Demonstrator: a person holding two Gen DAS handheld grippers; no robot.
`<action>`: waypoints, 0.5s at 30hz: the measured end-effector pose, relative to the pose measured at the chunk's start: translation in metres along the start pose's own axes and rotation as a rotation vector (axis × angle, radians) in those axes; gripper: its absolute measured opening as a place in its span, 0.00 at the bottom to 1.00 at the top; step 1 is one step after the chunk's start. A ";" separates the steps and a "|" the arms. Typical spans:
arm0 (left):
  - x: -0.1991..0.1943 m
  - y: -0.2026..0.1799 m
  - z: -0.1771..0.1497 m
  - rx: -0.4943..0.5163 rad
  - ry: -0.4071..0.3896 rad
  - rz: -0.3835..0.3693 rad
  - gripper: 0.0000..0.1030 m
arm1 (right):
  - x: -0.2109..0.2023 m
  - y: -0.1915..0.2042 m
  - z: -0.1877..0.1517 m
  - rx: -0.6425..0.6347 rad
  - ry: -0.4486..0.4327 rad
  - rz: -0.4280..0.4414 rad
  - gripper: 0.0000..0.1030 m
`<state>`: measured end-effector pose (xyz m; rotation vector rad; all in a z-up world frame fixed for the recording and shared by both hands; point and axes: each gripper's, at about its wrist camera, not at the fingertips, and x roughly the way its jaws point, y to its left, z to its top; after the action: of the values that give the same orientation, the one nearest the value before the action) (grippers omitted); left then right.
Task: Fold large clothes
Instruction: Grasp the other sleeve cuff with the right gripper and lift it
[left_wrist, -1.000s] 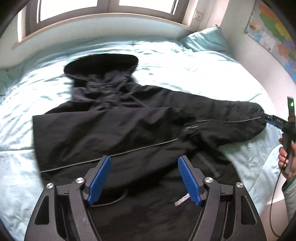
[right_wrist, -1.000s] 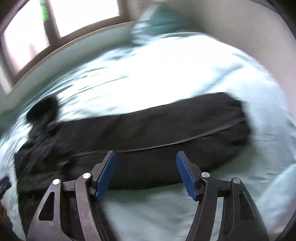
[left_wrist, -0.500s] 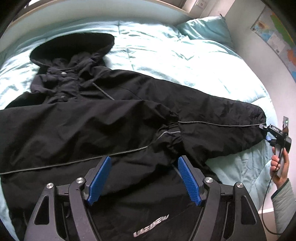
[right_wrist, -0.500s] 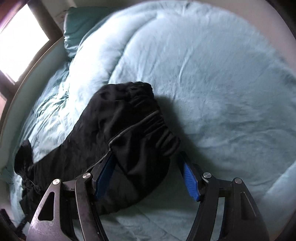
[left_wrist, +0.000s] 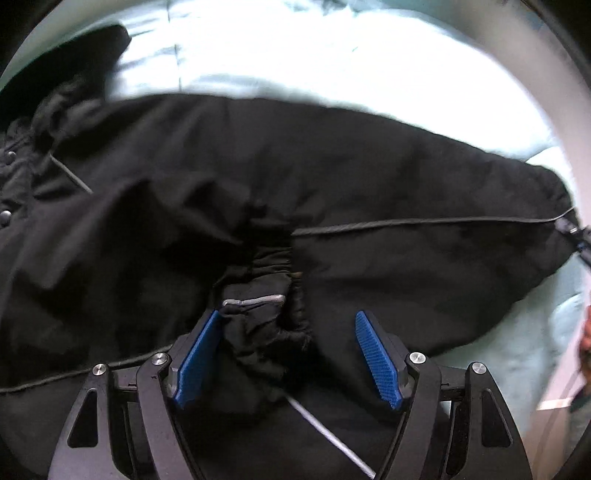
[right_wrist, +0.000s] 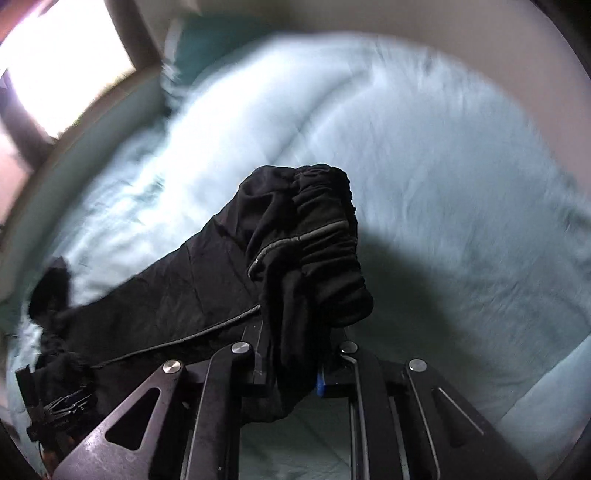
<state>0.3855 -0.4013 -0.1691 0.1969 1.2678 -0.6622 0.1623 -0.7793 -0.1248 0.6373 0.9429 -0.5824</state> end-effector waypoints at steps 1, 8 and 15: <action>0.000 -0.002 0.001 0.011 -0.002 0.008 0.74 | 0.013 -0.001 -0.002 0.009 0.028 -0.030 0.17; -0.070 0.016 -0.009 0.029 -0.092 -0.069 0.74 | -0.013 0.030 -0.006 -0.026 -0.006 0.050 0.17; -0.146 0.086 -0.038 -0.026 -0.180 -0.021 0.74 | -0.079 0.169 -0.028 -0.239 -0.083 0.210 0.17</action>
<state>0.3817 -0.2625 -0.0649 0.1002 1.1066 -0.6664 0.2288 -0.6315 -0.0282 0.4860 0.8398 -0.3011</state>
